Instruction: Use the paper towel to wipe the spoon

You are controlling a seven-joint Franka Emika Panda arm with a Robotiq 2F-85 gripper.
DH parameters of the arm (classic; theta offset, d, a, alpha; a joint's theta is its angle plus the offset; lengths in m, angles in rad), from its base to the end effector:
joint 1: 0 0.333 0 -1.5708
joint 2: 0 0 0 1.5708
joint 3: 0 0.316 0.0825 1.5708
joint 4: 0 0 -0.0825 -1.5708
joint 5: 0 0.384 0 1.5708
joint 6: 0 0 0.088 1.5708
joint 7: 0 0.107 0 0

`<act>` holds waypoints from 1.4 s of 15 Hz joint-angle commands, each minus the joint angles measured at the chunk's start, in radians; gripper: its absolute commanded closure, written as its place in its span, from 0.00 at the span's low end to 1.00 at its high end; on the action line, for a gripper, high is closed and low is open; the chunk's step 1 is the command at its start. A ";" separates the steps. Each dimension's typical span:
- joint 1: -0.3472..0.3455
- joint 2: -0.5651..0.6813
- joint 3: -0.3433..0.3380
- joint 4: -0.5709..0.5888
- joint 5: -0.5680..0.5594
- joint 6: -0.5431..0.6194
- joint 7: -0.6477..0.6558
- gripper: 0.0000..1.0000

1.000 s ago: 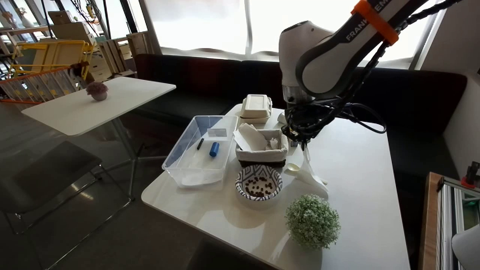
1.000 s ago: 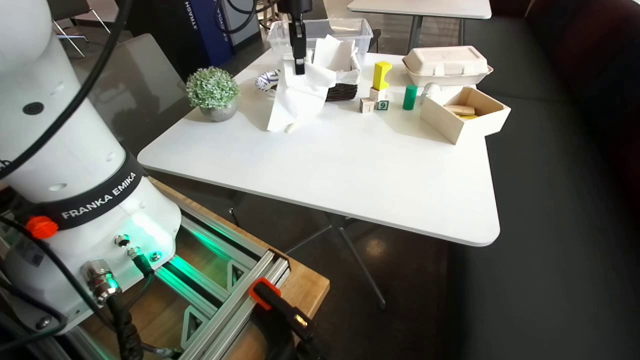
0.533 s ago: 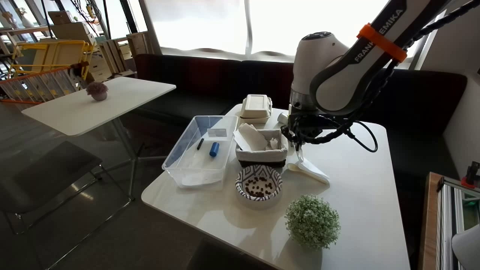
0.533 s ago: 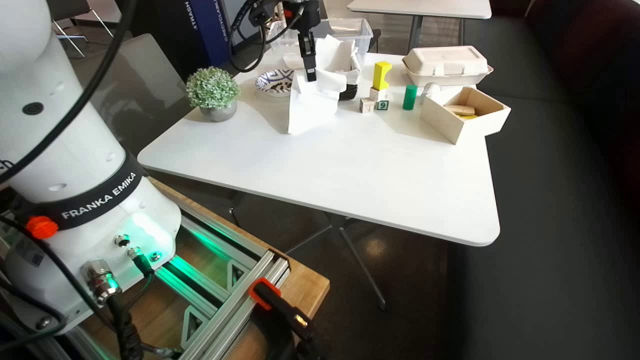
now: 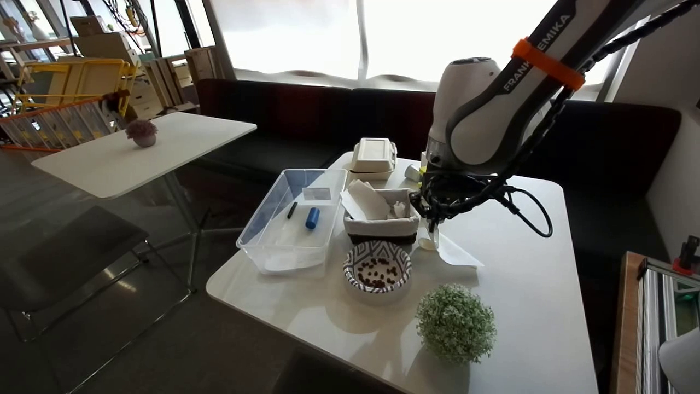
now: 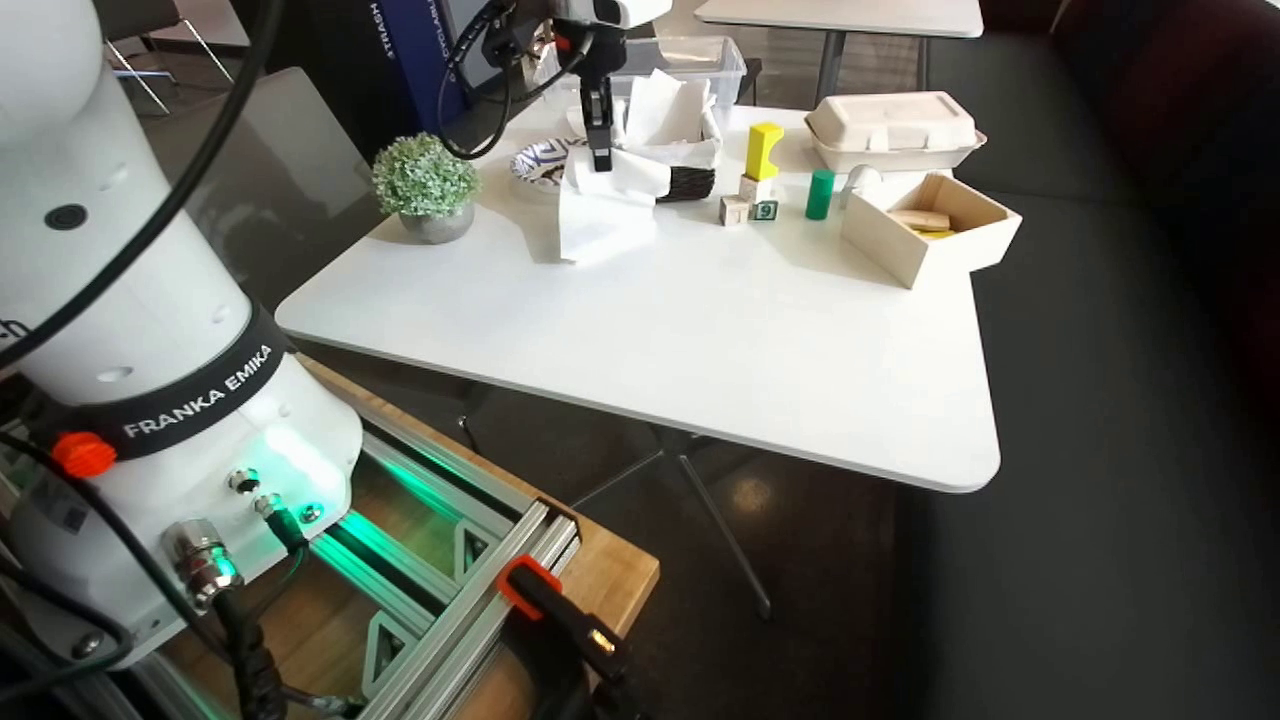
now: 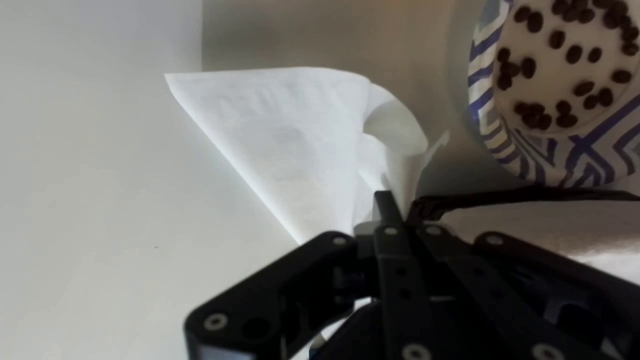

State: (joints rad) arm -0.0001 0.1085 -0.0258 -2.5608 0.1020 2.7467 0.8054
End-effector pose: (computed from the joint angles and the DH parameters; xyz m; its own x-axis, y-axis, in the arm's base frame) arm 0.4600 -0.0162 0.2338 0.6021 -0.7982 0.0209 -0.7944 -0.6014 -0.0846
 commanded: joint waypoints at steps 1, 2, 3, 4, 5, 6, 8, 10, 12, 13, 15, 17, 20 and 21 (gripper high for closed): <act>0.010 0.000 -0.010 0.001 0.003 -0.002 -0.003 1.00; 0.012 0.022 -0.011 0.002 -0.004 0.044 -0.008 1.00; 0.011 0.041 -0.003 0.004 0.020 0.073 -0.028 1.00; 0.009 0.052 0.001 0.002 0.036 0.097 -0.042 1.00; 0.002 0.065 0.016 0.002 0.089 0.117 -0.084 1.00; -0.002 0.077 0.026 0.000 0.125 0.136 -0.110 1.00; -0.010 0.107 0.039 -0.001 0.190 0.173 -0.165 1.00; -0.019 0.134 0.051 -0.006 0.248 0.213 -0.212 1.00; -0.030 0.163 0.064 -0.005 0.300 0.244 -0.253 1.00; -0.041 0.176 0.076 -0.003 0.330 0.255 -0.276 1.00; -0.085 0.198 0.117 -0.001 0.363 0.273 -0.306 1.00; -0.118 0.210 0.148 0.002 0.387 0.290 -0.332 1.00; -0.150 0.229 0.172 0.003 0.390 0.319 -0.355 1.00; -0.153 0.236 0.171 0.002 0.381 0.338 -0.356 1.00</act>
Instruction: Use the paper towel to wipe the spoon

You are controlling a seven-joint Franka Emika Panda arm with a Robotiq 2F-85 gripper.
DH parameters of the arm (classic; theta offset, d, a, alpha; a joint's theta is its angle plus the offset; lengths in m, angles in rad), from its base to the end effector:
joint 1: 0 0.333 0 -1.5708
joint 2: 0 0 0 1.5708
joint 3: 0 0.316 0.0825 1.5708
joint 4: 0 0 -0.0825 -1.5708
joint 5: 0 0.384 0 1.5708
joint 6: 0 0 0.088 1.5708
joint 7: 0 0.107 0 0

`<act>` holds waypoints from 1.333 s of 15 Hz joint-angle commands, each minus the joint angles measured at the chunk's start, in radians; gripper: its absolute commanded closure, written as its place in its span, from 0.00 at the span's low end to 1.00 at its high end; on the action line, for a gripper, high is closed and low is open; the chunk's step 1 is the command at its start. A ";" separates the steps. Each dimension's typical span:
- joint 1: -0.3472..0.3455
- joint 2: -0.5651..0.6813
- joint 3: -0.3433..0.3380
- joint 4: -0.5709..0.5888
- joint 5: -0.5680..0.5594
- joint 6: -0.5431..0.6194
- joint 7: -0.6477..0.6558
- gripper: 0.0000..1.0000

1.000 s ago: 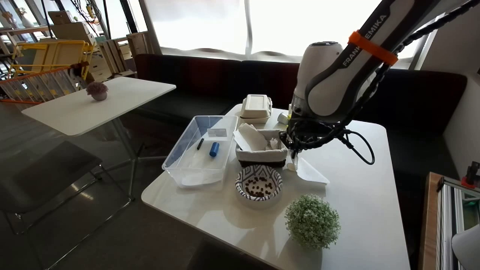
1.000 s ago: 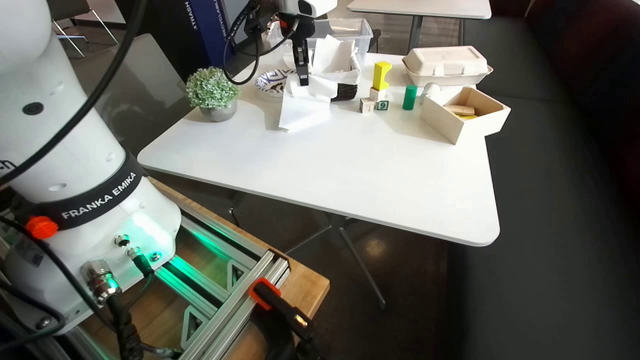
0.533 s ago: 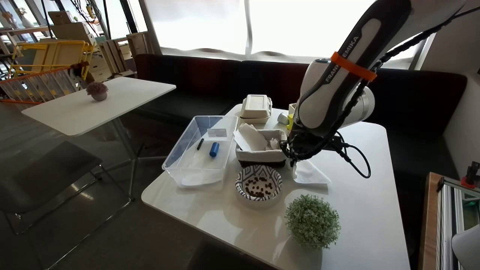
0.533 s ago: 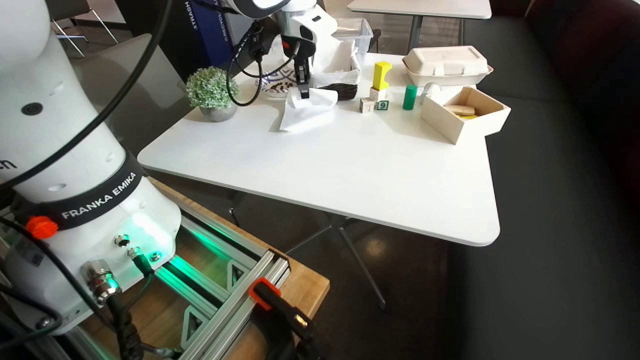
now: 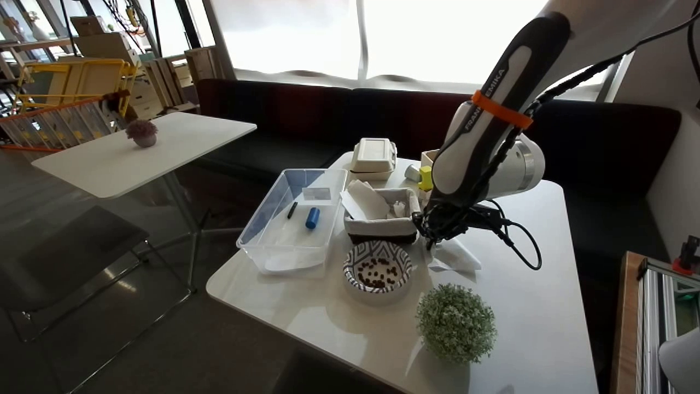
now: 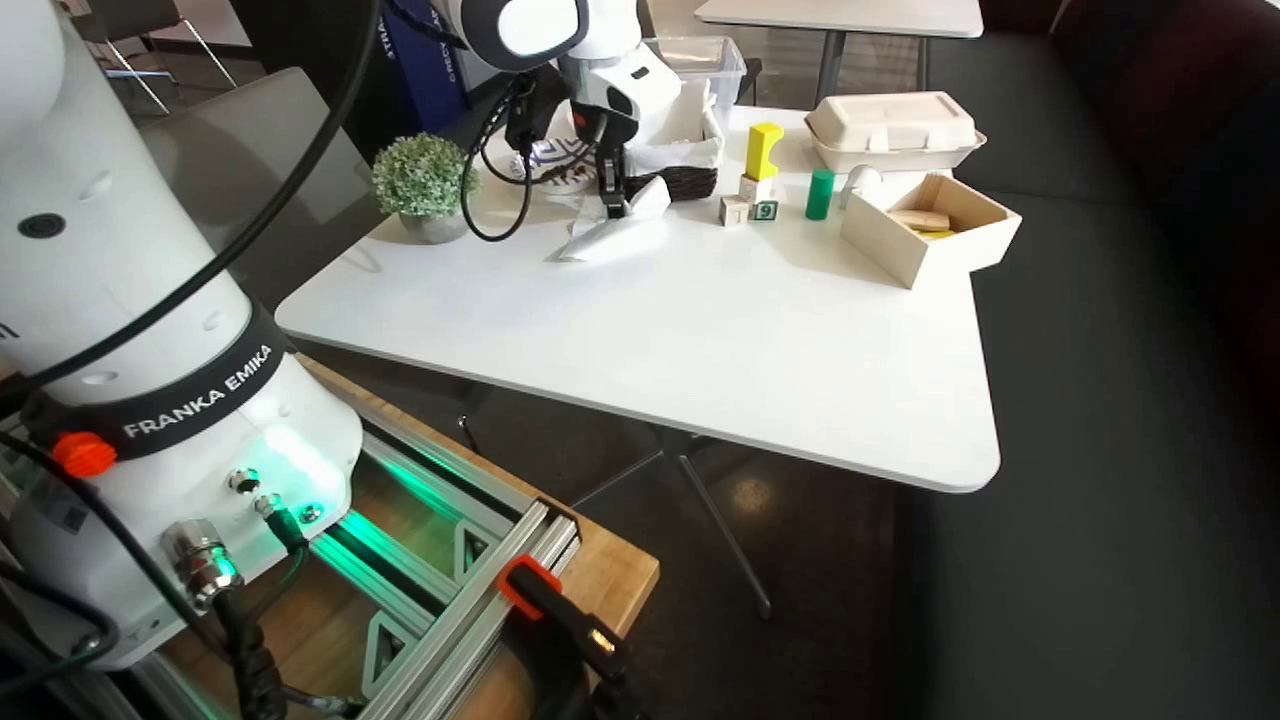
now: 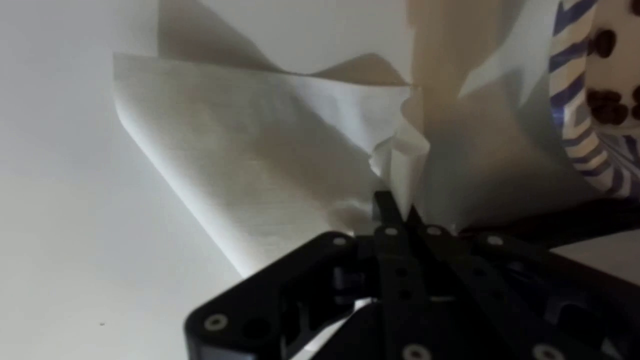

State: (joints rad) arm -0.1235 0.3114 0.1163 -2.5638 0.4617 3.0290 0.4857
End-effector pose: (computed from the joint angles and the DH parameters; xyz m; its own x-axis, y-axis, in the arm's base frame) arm 0.4517 -0.0334 0.1653 0.5740 -0.8183 0.0288 -0.8015 -0.5687 -0.1847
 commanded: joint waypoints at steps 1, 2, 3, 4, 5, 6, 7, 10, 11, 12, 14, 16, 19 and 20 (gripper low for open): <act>-0.040 0.036 0.041 0.005 0.019 0.083 -0.048 1.00; -0.037 0.040 0.037 0.001 0.007 0.121 -0.053 1.00; -0.071 0.040 0.079 0.006 0.023 0.145 -0.076 1.00; -0.095 0.045 0.108 0.008 0.025 0.165 -0.086 1.00; -0.126 0.053 0.140 0.014 0.024 0.164 -0.086 1.00; -0.155 0.060 0.169 0.017 0.023 0.152 -0.084 1.00; -0.185 0.066 0.198 0.019 0.023 0.146 -0.086 1.00; -0.242 0.087 0.241 0.015 0.015 0.134 -0.078 1.00; -0.249 0.093 0.238 0.012 0.012 0.128 -0.071 1.00; -0.248 0.097 0.229 0.010 0.008 0.124 -0.064 1.00; -0.250 0.094 0.219 0.004 0.010 0.119 -0.052 1.00; -0.276 0.086 0.241 0.002 0.015 0.101 -0.052 1.00; -0.275 0.062 0.230 -0.009 0.020 0.035 -0.022 1.00; -0.286 0.054 0.236 -0.010 0.025 0.003 -0.012 1.00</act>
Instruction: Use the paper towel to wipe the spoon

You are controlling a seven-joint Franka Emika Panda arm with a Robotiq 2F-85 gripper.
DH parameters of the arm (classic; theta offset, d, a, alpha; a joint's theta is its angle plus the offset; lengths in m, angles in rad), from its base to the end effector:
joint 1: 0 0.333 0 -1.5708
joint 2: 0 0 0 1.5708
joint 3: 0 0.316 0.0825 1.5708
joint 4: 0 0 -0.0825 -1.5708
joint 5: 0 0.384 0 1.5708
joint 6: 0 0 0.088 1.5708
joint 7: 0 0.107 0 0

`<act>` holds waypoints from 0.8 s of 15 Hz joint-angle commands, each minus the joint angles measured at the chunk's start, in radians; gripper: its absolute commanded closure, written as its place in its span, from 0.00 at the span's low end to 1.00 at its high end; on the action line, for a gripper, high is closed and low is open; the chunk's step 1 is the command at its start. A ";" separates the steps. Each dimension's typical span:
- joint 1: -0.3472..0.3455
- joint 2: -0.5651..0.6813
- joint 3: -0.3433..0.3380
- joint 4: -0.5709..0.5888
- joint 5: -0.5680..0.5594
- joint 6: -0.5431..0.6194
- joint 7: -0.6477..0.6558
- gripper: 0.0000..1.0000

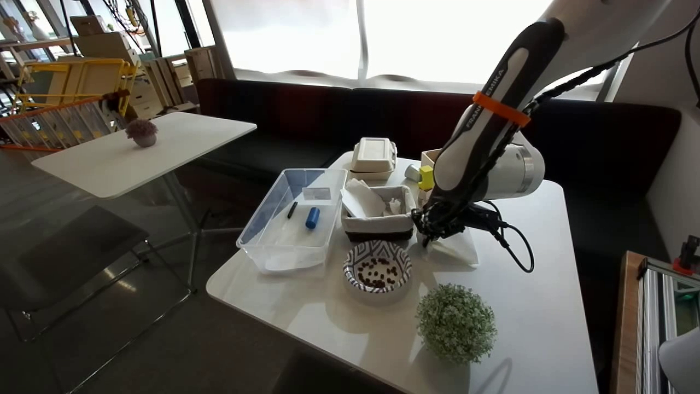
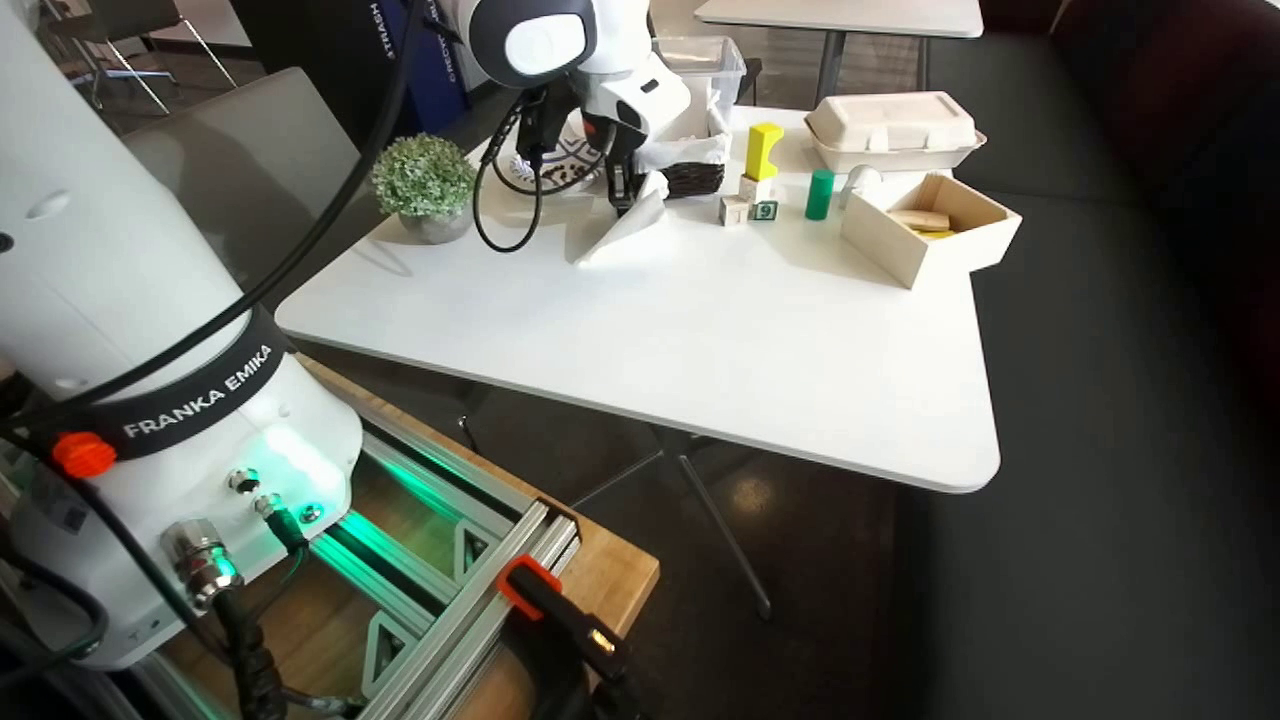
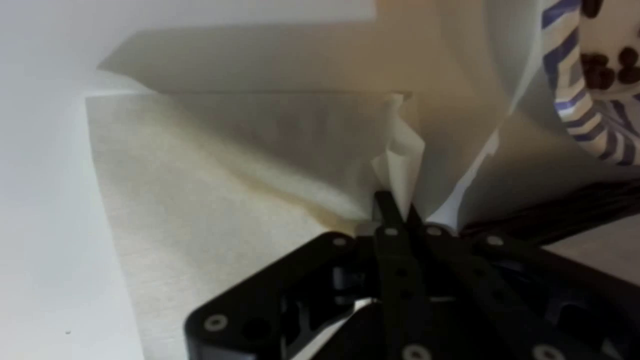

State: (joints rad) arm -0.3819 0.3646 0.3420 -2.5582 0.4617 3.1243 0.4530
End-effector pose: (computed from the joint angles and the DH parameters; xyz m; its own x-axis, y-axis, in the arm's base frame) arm 0.4540 -0.0453 0.1582 0.5465 -0.8368 0.0331 -0.8058 -0.5362 -0.2513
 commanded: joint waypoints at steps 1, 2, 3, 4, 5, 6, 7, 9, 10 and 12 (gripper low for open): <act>-0.044 -0.007 0.022 -0.015 0.034 -0.125 0.027 1.00; -0.062 -0.014 0.035 -0.015 0.047 -0.155 0.030 1.00; -0.063 -0.023 0.027 -0.019 0.052 -0.176 0.040 1.00; -0.067 -0.029 0.023 -0.022 0.059 -0.198 0.046 1.00; -0.070 -0.035 0.019 -0.026 0.064 -0.219 0.054 1.00; -0.076 -0.039 0.018 -0.029 0.071 -0.236 0.059 1.00; -0.080 -0.043 0.015 -0.032 0.077 -0.247 0.065 1.00; -0.079 -0.052 0.002 -0.045 0.075 -0.251 0.081 1.00; -0.062 -0.062 -0.025 -0.061 0.050 -0.238 0.112 1.00; -0.033 -0.076 -0.063 -0.074 0.048 -0.226 0.133 1.00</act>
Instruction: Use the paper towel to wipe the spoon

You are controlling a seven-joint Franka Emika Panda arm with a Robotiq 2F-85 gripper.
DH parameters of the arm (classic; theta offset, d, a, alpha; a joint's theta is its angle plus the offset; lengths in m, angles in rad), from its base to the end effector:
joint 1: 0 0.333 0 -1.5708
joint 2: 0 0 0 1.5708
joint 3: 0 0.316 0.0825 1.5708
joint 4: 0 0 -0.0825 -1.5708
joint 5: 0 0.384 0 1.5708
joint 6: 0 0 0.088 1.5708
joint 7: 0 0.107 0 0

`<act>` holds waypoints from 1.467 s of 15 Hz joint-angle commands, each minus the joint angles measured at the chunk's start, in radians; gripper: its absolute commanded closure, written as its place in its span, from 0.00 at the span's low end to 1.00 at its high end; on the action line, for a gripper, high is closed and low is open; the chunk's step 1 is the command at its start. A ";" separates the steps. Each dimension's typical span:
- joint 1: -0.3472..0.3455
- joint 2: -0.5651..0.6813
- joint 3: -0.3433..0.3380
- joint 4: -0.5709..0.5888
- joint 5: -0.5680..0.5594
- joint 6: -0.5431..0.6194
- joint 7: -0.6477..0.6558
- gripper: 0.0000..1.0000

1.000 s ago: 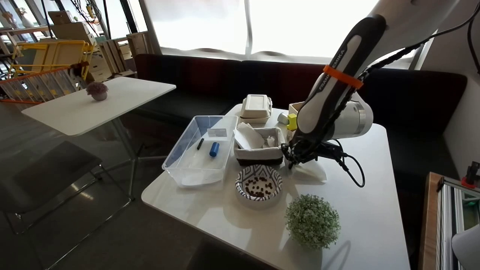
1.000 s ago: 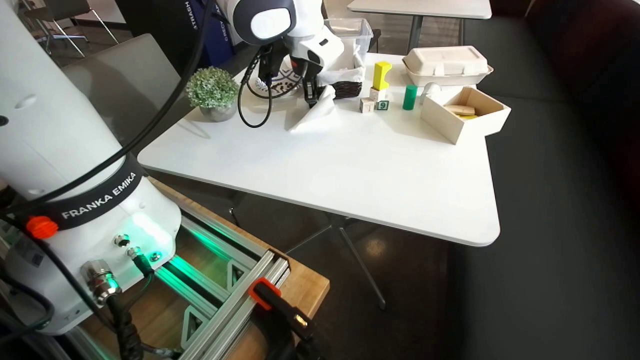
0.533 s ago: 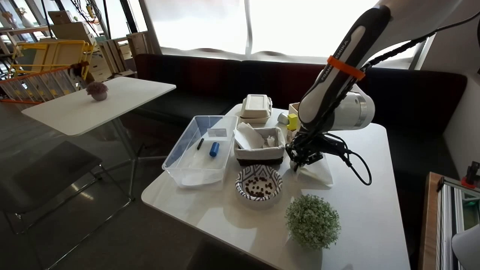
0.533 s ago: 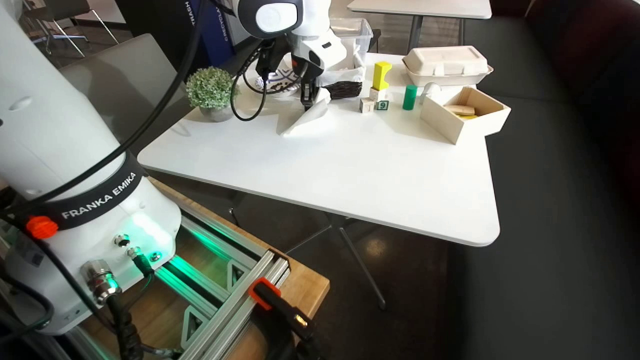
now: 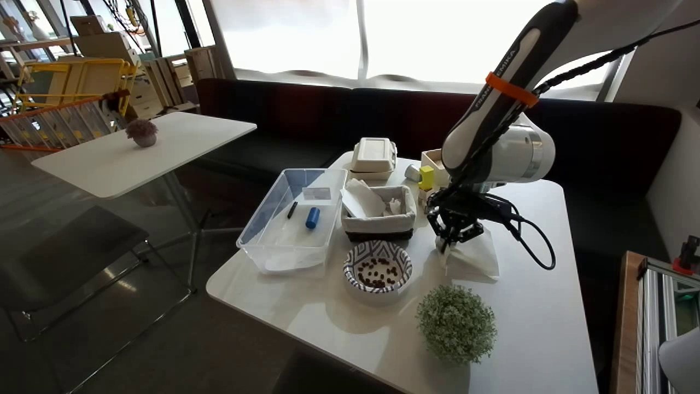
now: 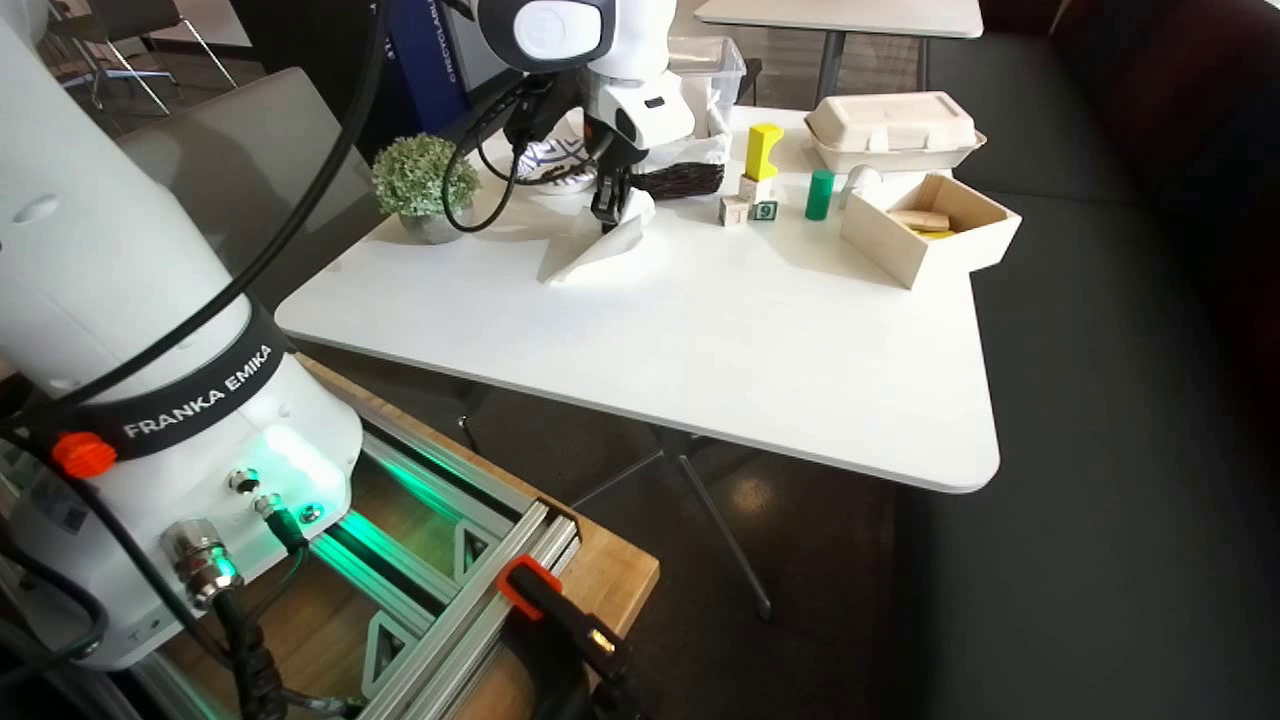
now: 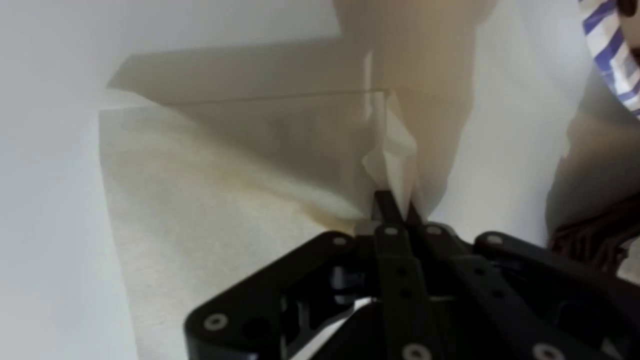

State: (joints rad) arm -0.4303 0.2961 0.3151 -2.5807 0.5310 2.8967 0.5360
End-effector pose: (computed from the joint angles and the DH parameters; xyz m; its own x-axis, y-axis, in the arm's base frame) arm 0.4305 -0.0699 0.1588 0.3872 -0.9095 -0.1515 -0.9174 -0.3636 -0.1620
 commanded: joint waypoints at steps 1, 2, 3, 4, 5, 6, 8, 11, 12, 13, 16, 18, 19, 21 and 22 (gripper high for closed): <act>0.011 -0.023 -0.024 -0.049 0.017 -0.012 0.014 1.00; 0.002 -0.038 -0.008 -0.052 0.035 -0.019 0.001 1.00; -0.014 -0.061 0.011 -0.057 0.056 -0.030 -0.016 1.00; -0.020 -0.080 0.019 -0.064 0.067 -0.032 -0.020 1.00; -0.038 -0.105 0.038 -0.071 0.094 -0.039 -0.037 1.00; -0.044 -0.129 0.048 -0.082 0.108 -0.034 -0.046 1.00; -0.045 -0.178 0.052 -0.103 0.115 -0.013 -0.062 1.00; -0.041 -0.214 0.037 -0.114 0.097 -0.010 -0.048 1.00; -0.040 -0.218 0.036 -0.116 0.095 -0.008 -0.048 1.00; -0.034 -0.208 0.030 -0.118 0.076 0.018 -0.037 1.00; -0.021 -0.180 0.017 -0.126 0.029 0.082 -0.007 1.00; -0.019 -0.152 0.024 -0.120 0.042 0.115 -0.025 1.00; -0.022 -0.137 0.036 -0.113 0.065 0.133 -0.048 1.00; -0.014 -0.107 0.041 -0.113 0.059 0.172 -0.050 1.00; -0.011 -0.095 0.040 -0.112 0.056 0.186 -0.051 1.00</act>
State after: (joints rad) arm -0.4558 0.1519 0.3491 -2.6927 0.5935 3.0201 0.4908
